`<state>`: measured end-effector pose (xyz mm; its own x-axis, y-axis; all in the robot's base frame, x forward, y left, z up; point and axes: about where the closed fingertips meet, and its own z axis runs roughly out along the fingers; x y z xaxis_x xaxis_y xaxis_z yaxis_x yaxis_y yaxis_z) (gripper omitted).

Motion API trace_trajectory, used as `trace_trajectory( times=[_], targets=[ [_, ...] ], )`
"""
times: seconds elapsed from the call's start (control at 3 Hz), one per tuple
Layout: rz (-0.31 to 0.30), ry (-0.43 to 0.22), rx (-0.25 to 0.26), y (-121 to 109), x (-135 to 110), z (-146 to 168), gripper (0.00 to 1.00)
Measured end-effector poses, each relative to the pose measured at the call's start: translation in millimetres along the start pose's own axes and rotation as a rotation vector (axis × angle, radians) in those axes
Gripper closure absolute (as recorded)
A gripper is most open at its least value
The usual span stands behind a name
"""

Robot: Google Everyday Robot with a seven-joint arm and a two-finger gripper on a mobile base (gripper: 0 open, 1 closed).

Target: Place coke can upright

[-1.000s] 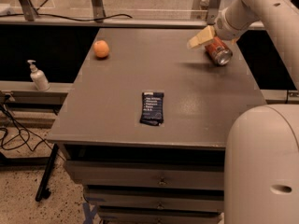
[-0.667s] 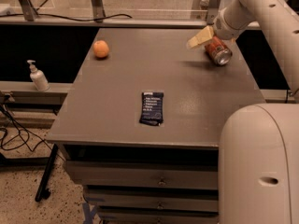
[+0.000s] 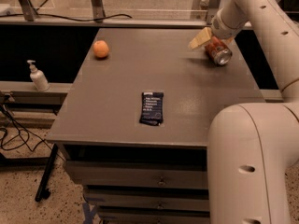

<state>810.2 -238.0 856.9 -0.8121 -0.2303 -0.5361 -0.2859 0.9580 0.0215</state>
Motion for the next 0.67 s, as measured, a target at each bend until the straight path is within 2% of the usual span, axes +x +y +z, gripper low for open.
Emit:
trace_trajectory(
  times=[0.67],
  targets=[
    [0.000, 0.036, 0.004, -5.3, 8.0, 9.2, 0.64]
  ],
)
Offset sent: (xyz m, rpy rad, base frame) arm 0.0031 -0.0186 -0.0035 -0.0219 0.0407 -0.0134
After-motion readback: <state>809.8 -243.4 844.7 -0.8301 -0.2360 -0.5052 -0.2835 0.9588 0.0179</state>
